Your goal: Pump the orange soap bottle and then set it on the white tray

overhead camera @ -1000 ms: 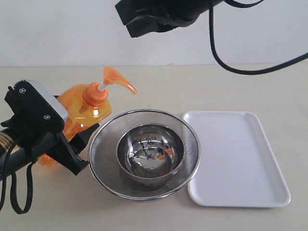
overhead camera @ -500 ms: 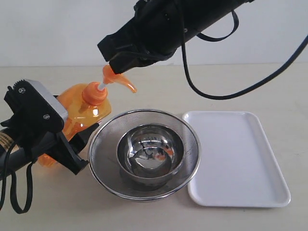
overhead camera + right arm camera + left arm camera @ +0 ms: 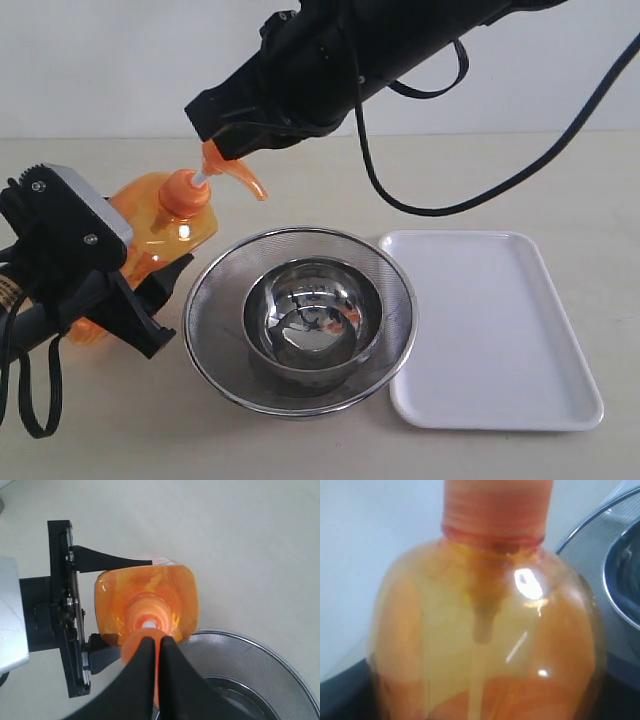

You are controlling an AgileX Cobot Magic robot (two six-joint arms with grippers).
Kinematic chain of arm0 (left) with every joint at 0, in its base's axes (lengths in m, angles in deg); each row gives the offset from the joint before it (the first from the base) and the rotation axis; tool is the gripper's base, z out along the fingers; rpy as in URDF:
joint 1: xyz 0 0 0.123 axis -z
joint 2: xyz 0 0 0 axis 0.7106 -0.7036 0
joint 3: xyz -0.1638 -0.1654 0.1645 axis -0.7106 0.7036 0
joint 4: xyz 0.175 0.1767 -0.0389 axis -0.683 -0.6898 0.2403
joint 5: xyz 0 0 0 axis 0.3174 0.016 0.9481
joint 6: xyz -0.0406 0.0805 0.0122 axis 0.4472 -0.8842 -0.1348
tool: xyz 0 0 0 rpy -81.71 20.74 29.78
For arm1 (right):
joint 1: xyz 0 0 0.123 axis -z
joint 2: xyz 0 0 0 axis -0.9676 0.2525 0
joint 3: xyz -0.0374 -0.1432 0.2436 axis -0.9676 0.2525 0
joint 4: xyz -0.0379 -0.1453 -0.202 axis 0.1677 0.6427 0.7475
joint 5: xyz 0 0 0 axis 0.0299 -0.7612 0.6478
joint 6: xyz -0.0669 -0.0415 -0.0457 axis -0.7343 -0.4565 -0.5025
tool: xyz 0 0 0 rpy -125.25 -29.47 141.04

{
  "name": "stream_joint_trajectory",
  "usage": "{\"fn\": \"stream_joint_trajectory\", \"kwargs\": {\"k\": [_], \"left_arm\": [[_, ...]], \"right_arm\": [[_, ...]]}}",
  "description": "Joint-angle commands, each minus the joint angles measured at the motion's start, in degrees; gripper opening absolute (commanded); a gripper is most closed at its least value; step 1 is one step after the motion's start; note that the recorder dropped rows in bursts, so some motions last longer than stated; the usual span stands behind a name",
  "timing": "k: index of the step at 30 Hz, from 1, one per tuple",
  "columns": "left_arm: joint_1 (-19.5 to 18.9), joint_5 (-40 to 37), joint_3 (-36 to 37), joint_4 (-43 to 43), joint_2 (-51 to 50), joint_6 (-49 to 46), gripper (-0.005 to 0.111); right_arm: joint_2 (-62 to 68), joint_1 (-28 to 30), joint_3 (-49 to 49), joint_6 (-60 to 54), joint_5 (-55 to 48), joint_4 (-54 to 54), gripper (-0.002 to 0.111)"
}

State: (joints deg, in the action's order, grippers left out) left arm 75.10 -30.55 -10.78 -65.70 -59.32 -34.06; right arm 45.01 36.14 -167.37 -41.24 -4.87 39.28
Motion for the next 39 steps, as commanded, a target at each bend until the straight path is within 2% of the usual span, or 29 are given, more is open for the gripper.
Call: {"fn": "stream_joint_trajectory", "kwargs": {"k": [1,30,32,39], "left_arm": [[0.7,-0.3,-0.3,-2.6,0.1,3.1,0.005],[0.7,-0.6,-0.9,-3.4,0.1,3.6,0.005],[0.7,-0.6,-0.9,-3.4,0.1,3.6,0.005],[0.7,0.5,-0.9,-0.3,0.1,3.8,0.005]], "right_arm": [[2.0,-1.3,0.6,-0.2,-2.7,-0.3,0.0],[5.3,-1.3,0.6,-0.7,-3.3,-0.6,0.0],[3.8,-1.3,0.6,-0.6,-2.1,1.6,0.0],[-12.1,-1.3,0.9,12.9,4.4,19.2,0.0]]}}
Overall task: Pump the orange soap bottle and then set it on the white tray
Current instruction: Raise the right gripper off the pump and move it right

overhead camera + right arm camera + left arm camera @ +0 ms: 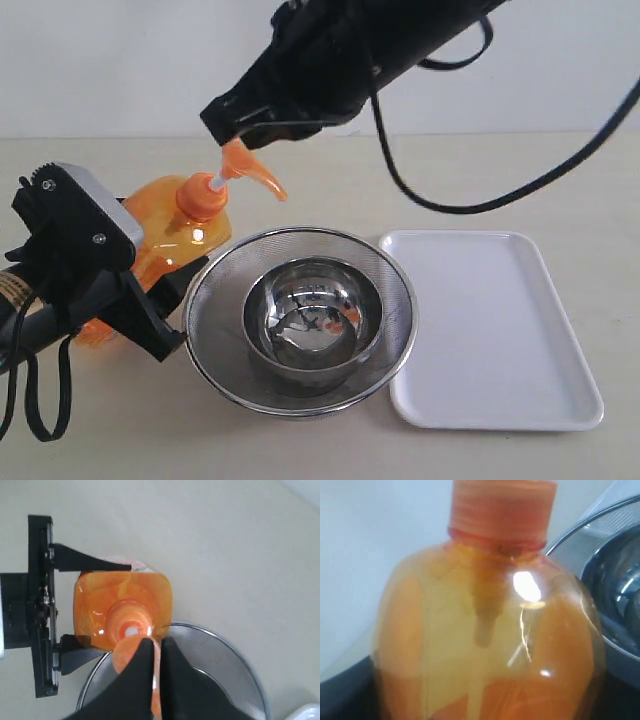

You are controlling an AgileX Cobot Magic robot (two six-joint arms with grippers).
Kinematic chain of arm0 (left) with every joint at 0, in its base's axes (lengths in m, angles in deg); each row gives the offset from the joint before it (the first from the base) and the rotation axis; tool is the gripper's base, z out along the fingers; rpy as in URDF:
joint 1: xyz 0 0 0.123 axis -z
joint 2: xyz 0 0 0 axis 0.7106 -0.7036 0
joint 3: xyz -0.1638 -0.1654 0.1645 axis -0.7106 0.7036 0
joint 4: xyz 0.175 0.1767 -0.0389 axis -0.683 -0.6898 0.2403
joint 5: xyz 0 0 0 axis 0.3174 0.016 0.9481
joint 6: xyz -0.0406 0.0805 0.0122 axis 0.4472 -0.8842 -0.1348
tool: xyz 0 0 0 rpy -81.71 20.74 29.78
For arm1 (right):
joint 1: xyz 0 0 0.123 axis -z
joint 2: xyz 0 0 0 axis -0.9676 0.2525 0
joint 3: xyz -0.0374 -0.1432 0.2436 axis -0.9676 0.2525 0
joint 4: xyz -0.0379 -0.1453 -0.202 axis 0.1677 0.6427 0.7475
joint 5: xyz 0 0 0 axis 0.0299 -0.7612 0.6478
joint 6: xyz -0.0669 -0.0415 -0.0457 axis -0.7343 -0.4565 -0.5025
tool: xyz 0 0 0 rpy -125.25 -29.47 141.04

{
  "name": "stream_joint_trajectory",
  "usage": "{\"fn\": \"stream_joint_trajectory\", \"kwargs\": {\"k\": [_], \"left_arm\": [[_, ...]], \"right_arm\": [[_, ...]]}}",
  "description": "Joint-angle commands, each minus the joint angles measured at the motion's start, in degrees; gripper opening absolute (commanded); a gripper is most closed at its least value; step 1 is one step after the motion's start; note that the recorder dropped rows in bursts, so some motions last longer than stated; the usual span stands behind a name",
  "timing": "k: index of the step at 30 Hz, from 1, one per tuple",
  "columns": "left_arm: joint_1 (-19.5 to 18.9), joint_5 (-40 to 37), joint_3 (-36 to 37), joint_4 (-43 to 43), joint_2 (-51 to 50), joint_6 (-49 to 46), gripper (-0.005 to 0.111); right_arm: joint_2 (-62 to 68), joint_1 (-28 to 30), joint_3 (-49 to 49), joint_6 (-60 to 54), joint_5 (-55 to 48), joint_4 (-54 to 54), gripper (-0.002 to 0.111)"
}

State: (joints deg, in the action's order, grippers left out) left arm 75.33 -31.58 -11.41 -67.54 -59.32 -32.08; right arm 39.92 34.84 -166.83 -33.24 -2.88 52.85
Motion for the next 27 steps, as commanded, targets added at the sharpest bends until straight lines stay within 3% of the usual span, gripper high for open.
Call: {"fn": "stream_joint_trajectory", "kwargs": {"k": [1,7,12,13,18,27], "left_arm": [[0.5,1.8,-0.3,2.6,0.1,1.9,0.005],[0.5,4.0,-0.3,5.4,0.1,6.1,0.005],[0.5,4.7,-0.3,8.0,0.1,8.3,0.005],[0.5,4.9,-0.3,9.4,0.1,9.0,0.005],[0.5,5.4,-0.3,13.3,0.1,10.5,0.005],[0.5,7.3,-0.2,13.1,0.1,16.5,0.005]], "right_arm": [[-10.1,0.0,1.8,7.1,5.1,7.5,0.0],[-21.8,0.0,17.0,22.9,19.7,21.0,0.0],[-27.3,0.0,36.7,32.1,44.6,25.8,0.0],[-27.7,0.0,44.3,31.6,53.1,23.3,0.0],[-27.7,0.0,57.5,21.0,73.3,7.6,0.0],[-29.4,0.0,67.5,18.5,84.4,3.6,0.0]]}}
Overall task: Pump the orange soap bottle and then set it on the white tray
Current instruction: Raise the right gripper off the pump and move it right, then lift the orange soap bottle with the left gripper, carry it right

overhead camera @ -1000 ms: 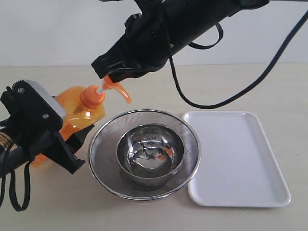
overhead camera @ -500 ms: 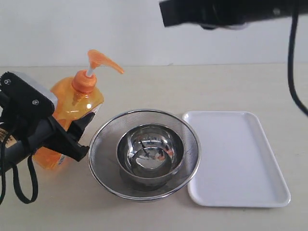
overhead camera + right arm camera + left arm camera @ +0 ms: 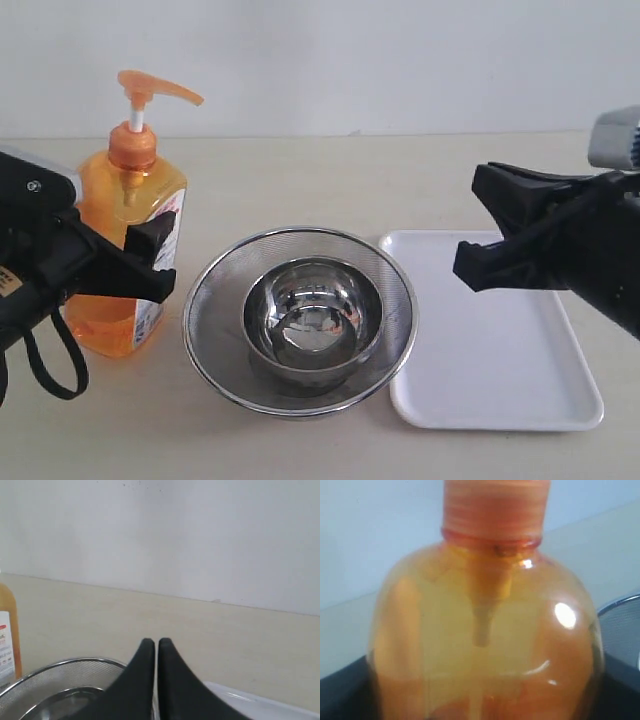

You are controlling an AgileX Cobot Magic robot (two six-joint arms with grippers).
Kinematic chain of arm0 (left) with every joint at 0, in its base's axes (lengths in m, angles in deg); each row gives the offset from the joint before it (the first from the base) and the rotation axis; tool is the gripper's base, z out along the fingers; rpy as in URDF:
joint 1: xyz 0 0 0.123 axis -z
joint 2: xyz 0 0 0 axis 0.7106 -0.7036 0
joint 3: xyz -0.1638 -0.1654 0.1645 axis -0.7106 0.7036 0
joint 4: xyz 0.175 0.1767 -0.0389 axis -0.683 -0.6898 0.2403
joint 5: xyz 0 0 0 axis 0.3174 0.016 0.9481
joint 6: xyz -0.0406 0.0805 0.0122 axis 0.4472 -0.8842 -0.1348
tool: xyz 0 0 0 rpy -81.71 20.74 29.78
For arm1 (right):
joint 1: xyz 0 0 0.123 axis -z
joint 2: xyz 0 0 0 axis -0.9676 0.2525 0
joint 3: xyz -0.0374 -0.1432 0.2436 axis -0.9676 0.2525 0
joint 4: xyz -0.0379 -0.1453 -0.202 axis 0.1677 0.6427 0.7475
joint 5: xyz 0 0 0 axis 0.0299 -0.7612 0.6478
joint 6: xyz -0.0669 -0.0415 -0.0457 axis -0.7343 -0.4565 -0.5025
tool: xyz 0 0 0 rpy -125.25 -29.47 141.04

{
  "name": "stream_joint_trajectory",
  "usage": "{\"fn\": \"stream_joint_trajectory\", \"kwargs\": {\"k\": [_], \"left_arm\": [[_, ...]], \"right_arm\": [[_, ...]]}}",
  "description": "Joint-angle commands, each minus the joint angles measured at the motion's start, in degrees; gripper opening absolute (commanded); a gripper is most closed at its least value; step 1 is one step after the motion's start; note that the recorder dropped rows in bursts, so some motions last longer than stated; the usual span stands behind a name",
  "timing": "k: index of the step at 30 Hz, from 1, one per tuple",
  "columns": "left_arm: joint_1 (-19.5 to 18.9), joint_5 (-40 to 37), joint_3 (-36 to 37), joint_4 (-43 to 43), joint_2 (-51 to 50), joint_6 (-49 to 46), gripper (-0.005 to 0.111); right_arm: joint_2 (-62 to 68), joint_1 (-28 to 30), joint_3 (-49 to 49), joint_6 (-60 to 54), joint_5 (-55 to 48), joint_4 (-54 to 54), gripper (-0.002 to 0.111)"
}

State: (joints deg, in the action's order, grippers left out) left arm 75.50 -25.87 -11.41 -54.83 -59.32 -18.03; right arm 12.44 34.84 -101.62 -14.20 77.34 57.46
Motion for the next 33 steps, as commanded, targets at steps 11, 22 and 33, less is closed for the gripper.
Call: {"fn": "stream_joint_trajectory", "kwargs": {"k": [11,22,33], "left_arm": [[0.3,7.6,2.0,0.6,0.1,12.7,0.005],[0.3,13.4,5.0,7.0,0.0,17.3,0.005],[0.3,13.4,3.5,2.9,8.6,12.2,0.005]], "right_arm": [[-21.7,0.0,15.9,-5.2,14.8,-13.6,0.0],[-26.1,0.0,15.9,-12.8,10.8,-21.6,0.0],[-26.1,0.0,15.9,-14.1,10.8,-21.6,0.0]]}}
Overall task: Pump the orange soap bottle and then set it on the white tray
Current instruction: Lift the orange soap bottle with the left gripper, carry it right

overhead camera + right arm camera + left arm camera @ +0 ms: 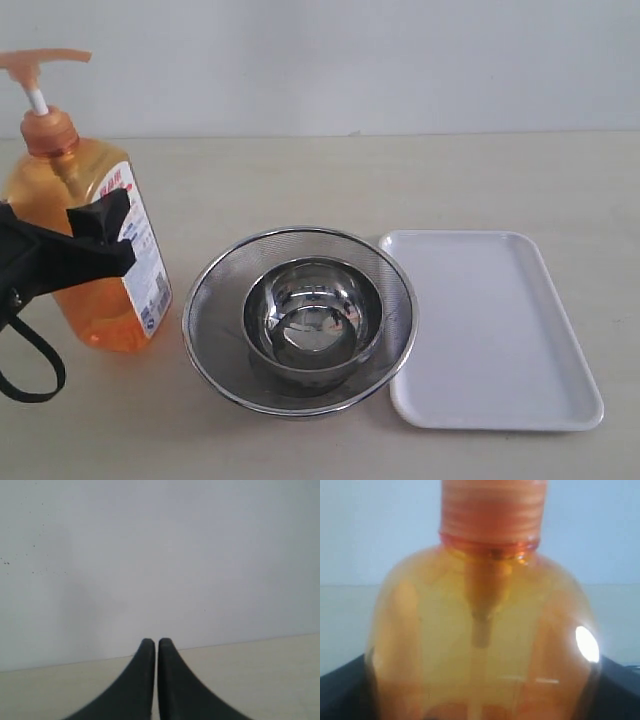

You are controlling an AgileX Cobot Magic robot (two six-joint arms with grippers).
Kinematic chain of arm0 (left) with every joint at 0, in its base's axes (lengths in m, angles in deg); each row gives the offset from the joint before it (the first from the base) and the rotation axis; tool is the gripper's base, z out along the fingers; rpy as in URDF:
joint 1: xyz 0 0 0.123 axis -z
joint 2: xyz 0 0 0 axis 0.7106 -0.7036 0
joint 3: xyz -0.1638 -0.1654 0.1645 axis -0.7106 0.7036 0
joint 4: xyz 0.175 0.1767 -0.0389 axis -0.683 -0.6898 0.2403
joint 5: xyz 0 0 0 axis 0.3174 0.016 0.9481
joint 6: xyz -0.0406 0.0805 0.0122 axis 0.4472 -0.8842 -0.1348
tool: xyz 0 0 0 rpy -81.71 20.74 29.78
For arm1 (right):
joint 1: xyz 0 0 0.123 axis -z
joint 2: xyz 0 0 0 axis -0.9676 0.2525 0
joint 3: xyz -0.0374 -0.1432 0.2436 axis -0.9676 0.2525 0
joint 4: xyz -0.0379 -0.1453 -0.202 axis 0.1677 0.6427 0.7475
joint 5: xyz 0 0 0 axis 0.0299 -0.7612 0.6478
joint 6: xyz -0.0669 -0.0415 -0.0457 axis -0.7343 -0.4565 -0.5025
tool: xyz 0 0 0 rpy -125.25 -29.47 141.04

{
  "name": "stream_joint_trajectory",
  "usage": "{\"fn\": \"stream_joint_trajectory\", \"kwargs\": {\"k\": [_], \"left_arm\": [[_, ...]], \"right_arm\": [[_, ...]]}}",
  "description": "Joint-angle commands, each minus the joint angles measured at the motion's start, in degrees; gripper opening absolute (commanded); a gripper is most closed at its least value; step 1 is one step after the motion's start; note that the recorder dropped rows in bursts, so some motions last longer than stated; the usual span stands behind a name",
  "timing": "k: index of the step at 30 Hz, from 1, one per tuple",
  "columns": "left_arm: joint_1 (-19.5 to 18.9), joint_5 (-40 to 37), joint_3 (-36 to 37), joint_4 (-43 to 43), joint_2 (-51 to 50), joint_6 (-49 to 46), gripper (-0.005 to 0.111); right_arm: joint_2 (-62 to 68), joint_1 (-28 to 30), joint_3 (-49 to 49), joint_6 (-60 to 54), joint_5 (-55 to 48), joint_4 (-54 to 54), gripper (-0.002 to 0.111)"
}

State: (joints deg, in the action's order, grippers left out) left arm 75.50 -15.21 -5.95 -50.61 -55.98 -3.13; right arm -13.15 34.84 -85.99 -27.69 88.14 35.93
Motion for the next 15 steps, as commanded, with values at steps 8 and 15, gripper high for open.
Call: {"fn": "stream_joint_trajectory", "kwargs": {"k": [8,15], "left_arm": [[0.3,-8.1,-7.3,-5.5,15.2,-4.7,0.005],[0.3,-13.7,-11.8,-14.7,16.2,0.3,0.005]], "right_arm": [[-0.5,0.0,0.3,-1.4,0.1,-0.2,0.0],[-0.5,0.0,0.3,-4.9,4.7,-3.2,0.0]]}}
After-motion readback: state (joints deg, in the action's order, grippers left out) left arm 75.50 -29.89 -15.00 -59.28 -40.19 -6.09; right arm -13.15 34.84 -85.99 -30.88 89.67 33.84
